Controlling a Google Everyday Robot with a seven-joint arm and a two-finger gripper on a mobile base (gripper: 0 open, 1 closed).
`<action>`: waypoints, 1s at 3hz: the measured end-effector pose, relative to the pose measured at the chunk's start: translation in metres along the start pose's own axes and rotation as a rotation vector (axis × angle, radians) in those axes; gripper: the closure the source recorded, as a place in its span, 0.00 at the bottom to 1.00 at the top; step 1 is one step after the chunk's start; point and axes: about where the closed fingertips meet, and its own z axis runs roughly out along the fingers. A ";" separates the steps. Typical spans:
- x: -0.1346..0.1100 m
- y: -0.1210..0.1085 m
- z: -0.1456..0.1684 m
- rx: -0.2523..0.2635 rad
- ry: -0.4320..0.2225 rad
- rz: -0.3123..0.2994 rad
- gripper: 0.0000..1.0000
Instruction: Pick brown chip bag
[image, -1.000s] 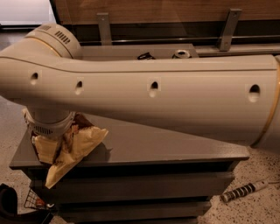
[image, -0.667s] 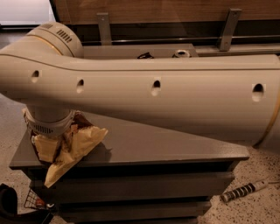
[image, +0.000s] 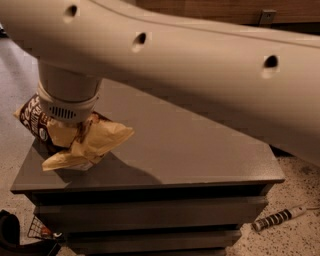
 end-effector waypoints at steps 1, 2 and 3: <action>-0.006 -0.023 -0.047 0.030 -0.102 -0.064 1.00; -0.010 -0.050 -0.076 0.045 -0.224 -0.115 1.00; -0.006 -0.071 -0.087 0.047 -0.325 -0.167 1.00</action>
Offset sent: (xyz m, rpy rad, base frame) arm 0.0561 -0.0397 0.1153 0.3095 -0.1666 0.3237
